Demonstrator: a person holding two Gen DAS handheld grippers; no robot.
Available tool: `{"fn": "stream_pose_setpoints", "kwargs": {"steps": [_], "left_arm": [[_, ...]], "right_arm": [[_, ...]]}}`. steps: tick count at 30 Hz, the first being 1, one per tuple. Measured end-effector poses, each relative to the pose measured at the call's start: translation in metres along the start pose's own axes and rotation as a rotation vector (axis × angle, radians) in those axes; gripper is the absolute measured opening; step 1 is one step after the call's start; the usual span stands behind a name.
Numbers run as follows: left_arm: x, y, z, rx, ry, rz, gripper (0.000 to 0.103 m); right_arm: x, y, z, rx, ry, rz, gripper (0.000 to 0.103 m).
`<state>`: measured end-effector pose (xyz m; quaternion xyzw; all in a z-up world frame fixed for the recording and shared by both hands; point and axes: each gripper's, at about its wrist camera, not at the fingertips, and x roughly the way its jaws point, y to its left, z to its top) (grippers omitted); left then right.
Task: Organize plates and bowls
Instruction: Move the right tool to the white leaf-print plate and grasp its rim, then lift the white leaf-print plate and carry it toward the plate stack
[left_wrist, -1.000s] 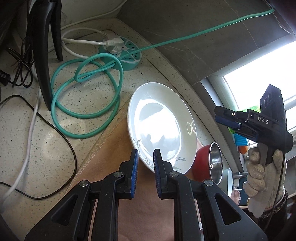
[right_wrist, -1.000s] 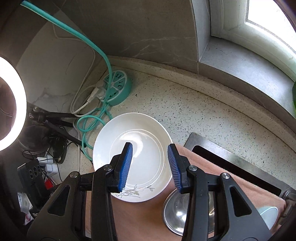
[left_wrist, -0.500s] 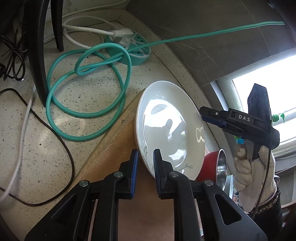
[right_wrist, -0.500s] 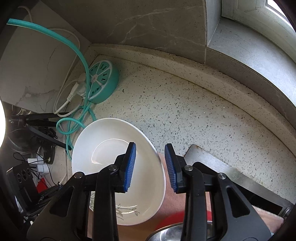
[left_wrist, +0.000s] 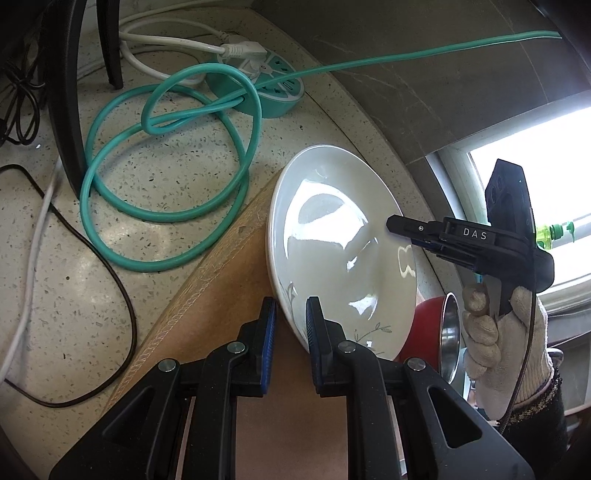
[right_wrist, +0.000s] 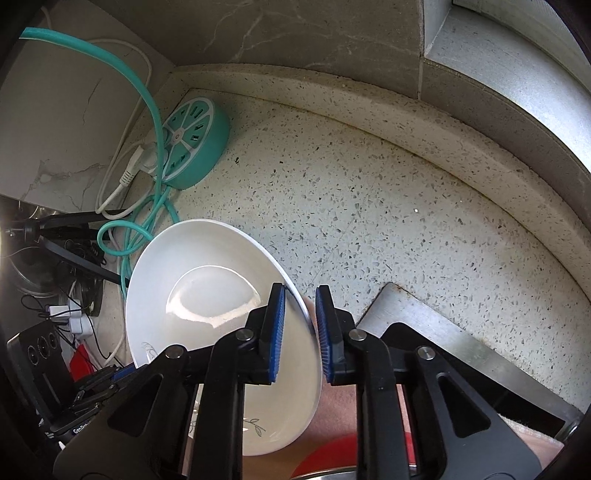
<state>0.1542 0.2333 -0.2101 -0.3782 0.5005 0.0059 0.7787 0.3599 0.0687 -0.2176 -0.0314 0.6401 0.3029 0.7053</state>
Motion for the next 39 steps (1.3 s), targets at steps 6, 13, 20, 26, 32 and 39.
{"fn": "stream_pose_setpoints", "kwargs": {"steps": [6,13,20,26,32,39], "left_arm": [[0.003,-0.001,0.000,0.010,-0.007,0.011,0.014],[0.008,-0.011,0.000,0.106,-0.014,0.073,0.015],[-0.001,-0.006,-0.002,0.121,-0.031,0.084,0.015],[-0.016,0.001,-0.009,0.118,-0.044,0.089,0.015],[-0.033,0.008,-0.020,0.107,-0.051,0.081,0.015],[-0.059,0.009,-0.036,0.118,-0.071,0.072,0.015]], "right_arm": [[0.000,-0.001,0.000,0.003,-0.003,0.009,0.016],[-0.005,0.001,-0.002,0.009,-0.016,0.016,0.016],[-0.009,0.010,-0.007,-0.010,-0.020,0.016,0.016],[-0.017,0.023,-0.014,-0.015,-0.035,0.049,0.016],[-0.026,0.035,-0.031,-0.020,-0.046,0.072,0.016],[-0.040,0.046,-0.055,-0.032,-0.061,0.088,0.016]]}}
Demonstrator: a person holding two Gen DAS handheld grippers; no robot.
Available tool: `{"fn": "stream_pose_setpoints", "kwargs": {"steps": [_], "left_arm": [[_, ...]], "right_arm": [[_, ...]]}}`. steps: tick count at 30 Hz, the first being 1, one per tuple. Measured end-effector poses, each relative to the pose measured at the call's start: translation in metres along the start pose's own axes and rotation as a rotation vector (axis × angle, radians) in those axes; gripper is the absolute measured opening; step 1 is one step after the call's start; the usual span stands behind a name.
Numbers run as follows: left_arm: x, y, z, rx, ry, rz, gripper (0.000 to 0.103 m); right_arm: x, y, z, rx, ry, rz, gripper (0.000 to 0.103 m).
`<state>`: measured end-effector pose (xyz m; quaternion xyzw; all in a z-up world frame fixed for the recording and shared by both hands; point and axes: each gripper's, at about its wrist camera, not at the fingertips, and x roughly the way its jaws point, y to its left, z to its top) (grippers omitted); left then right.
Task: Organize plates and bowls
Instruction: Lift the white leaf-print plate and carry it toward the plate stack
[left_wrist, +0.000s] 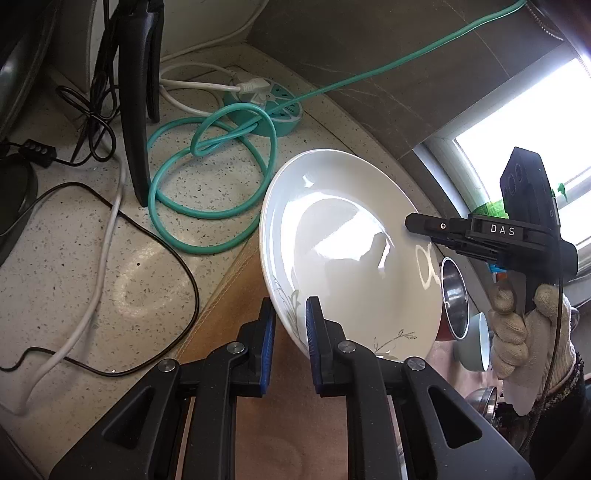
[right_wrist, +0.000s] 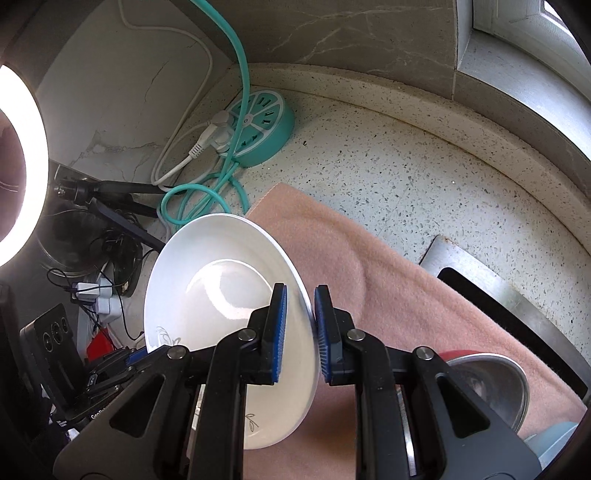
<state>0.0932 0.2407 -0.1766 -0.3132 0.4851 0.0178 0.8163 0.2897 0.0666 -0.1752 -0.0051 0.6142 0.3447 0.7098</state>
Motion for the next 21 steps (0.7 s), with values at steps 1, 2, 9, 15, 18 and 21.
{"fn": "stream_pose_setpoints", "kwargs": {"steps": [1,2,9,15,18,21], "left_arm": [[-0.004,0.000,-0.002,0.002,-0.004,-0.001,0.015],[-0.008,-0.001,-0.004,0.005,-0.007,-0.002,0.015],[-0.033,-0.006,-0.016,0.031,-0.031,-0.007,0.015],[-0.049,-0.011,-0.032,0.053,-0.031,-0.015,0.015],[-0.055,-0.016,-0.042,0.068,-0.025,-0.024,0.015],[-0.059,-0.025,-0.050,0.092,-0.018,-0.035,0.015]], "right_arm": [[-0.002,0.002,-0.003,-0.001,-0.003,0.003,0.016],[-0.005,0.005,-0.006,-0.004,-0.006,0.004,0.016],[-0.023,0.016,-0.033,0.002,-0.025,0.020,0.016],[-0.042,0.021,-0.061,0.021,-0.056,0.037,0.016],[-0.054,0.021,-0.076,0.029,-0.071,0.035,0.016],[-0.066,0.018,-0.091,0.042,-0.086,0.032,0.016]]}}
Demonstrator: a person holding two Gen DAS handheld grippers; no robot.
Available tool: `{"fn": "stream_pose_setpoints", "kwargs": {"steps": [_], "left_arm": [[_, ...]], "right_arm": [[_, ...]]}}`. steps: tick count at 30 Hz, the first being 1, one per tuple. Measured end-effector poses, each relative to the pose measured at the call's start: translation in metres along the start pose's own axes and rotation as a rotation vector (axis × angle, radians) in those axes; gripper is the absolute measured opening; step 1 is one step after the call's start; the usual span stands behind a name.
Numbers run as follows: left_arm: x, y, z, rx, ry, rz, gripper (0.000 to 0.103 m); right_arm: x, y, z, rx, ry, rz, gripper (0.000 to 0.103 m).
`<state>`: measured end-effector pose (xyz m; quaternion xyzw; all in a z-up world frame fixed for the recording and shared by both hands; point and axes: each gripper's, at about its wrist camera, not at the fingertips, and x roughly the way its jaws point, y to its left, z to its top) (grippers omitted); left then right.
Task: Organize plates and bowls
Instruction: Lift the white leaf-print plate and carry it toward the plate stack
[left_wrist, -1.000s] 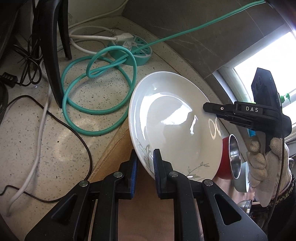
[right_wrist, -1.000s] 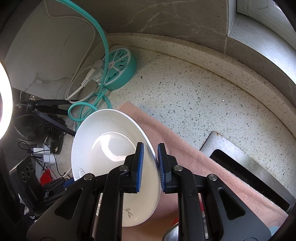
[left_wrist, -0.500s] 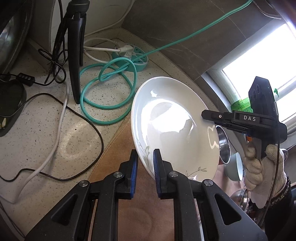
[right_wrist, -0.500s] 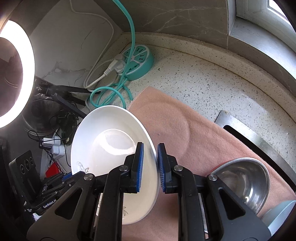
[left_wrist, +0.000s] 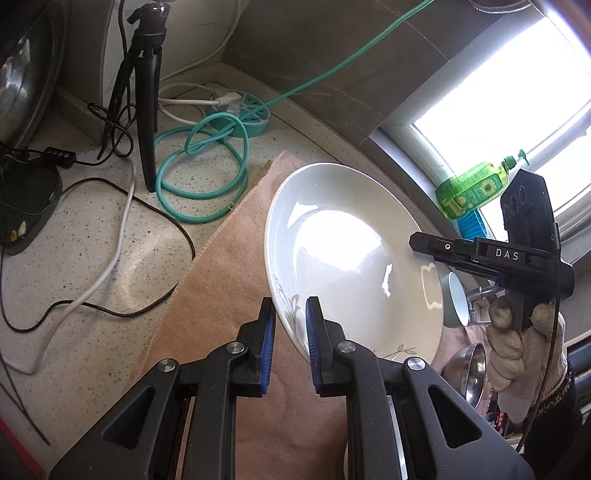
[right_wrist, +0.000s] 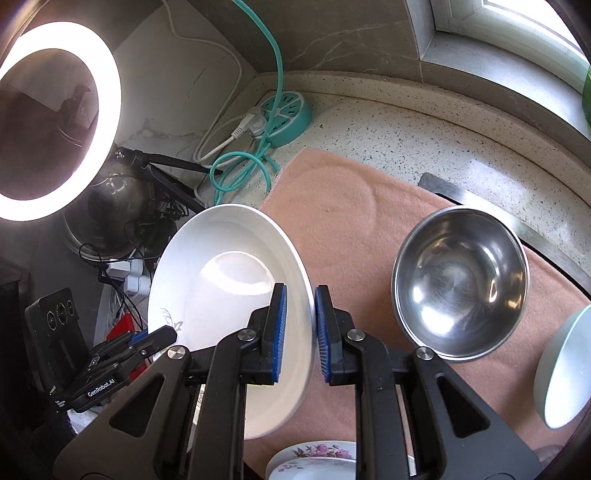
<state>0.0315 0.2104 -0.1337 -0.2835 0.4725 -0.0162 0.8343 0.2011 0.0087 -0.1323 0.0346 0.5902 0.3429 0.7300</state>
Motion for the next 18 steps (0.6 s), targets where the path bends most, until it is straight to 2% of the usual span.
{"fn": "stream_pose_setpoints", "kwargs": {"steps": [11,18], "left_arm": [[-0.005,-0.038,-0.027,0.106,0.046,-0.042,0.015],[-0.001,-0.056,-0.043,0.169,0.081,-0.061,0.015]], "right_arm": [[-0.046,-0.025,-0.064,0.078,-0.060,-0.032,0.016],[-0.062,-0.040,-0.109,0.141,-0.092,-0.041,0.016]]}}
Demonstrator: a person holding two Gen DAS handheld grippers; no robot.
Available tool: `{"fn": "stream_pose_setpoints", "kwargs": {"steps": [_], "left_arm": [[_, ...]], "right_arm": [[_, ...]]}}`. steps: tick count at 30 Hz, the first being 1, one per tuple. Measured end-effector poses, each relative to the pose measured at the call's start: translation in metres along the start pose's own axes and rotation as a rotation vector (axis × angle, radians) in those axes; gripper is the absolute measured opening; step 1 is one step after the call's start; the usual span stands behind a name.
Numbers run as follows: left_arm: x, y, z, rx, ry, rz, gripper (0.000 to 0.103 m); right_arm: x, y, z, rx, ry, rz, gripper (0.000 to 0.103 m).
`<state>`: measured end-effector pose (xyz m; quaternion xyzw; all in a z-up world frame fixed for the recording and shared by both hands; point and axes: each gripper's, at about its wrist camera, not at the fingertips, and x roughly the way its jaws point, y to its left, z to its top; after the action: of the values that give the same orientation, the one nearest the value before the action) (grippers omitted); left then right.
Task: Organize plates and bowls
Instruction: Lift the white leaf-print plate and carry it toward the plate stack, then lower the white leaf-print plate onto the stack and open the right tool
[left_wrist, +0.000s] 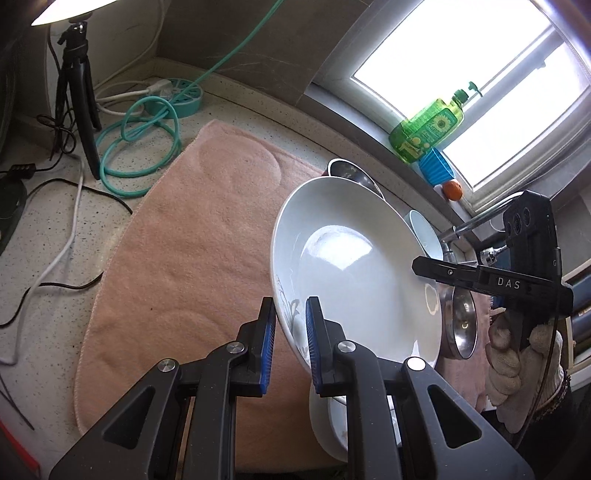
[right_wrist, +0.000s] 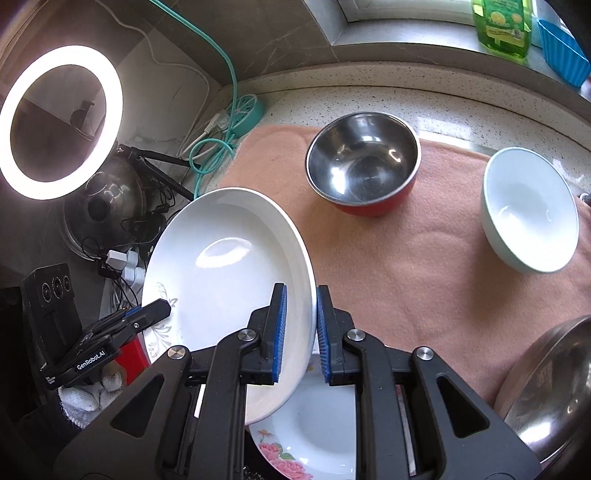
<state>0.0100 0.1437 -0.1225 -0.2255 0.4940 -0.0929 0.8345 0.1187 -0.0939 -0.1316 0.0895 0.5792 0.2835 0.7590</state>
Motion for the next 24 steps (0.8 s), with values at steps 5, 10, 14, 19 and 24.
{"fn": "stream_pose_setpoints", "kwargs": {"steps": [5,10,14,19,24], "left_arm": [[0.008,-0.011,-0.010,0.031,0.035,-0.013,0.015],[0.016,-0.016,-0.019,0.054,0.065,-0.017,0.015],[0.022,-0.021,-0.027,0.081,0.093,-0.015,0.015],[0.030,-0.031,-0.034,0.122,0.128,-0.012,0.015],[0.040,-0.040,-0.043,0.167,0.161,-0.012,0.015]], "right_arm": [[-0.008,-0.013,-0.023,0.042,-0.020,-0.012,0.016],[-0.014,-0.021,-0.046,0.066,-0.032,-0.030,0.016],[-0.020,-0.028,-0.066,0.083,-0.040,-0.038,0.016],[-0.024,-0.038,-0.097,0.132,-0.037,-0.044,0.016],[-0.023,-0.047,-0.126,0.181,-0.020,-0.056,0.016]]}}
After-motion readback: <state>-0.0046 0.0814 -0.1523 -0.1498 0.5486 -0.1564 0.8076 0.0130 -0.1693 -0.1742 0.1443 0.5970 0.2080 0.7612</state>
